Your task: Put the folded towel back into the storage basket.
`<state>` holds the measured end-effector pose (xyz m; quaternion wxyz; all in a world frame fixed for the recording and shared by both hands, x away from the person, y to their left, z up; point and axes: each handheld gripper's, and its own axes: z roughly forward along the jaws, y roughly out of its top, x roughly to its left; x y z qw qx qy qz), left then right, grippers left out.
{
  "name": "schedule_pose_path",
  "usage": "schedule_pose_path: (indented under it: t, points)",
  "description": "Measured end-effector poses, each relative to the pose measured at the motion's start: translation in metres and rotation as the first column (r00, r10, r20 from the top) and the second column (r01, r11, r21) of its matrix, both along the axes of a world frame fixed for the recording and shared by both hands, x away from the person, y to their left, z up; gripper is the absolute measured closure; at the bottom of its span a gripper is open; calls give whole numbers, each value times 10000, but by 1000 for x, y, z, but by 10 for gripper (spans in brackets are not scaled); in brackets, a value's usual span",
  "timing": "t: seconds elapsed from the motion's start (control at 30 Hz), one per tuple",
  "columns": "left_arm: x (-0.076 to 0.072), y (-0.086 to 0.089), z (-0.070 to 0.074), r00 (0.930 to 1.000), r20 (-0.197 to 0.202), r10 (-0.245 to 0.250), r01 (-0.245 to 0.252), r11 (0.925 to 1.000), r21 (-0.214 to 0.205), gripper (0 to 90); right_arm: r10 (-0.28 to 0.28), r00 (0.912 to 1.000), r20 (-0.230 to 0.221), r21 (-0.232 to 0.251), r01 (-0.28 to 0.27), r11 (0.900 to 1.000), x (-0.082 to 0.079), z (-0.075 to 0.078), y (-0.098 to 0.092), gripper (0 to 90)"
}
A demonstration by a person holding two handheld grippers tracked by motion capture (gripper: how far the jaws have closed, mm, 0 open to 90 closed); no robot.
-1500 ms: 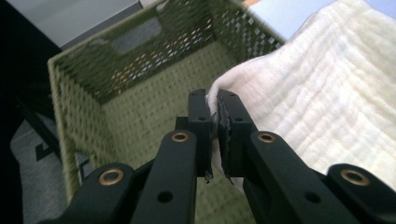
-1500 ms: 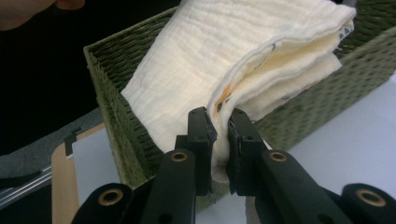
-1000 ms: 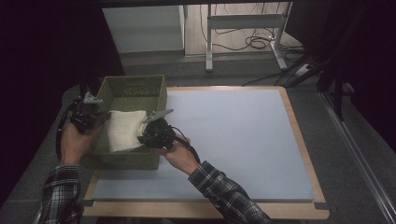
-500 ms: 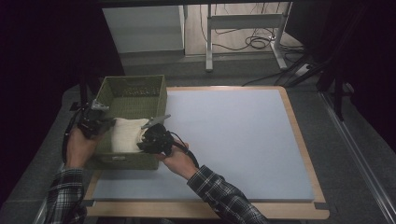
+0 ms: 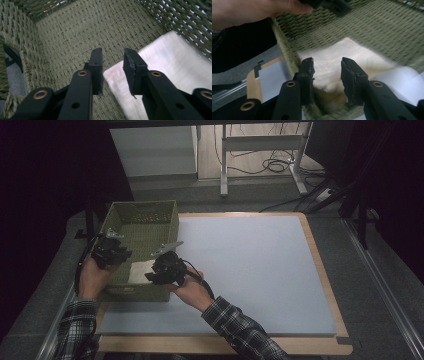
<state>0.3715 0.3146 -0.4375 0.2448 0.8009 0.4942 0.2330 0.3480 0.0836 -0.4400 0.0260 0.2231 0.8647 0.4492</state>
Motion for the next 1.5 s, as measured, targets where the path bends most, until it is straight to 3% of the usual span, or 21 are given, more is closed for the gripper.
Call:
schedule_pose_path:
  t: [0.43,0.87,1.13,1.5]
  points:
    - [0,-5,4,9996,288,78,-73,9998,-194,533,28,9977,684,-95,-22,10000,1,10,-11,504]
    - [6,-23,10,9990,453,27,15,9958,-912,297,54,9895,1442,-348,-4,9994,6,17,-35,325]
    - [12,-37,13,9990,429,-116,181,9878,-1549,201,-71,9868,1618,-453,146,9989,10,14,-57,277]
    - [14,-68,23,9969,362,-692,751,9771,-1991,112,-410,9860,1616,-426,485,9979,11,11,-91,212]
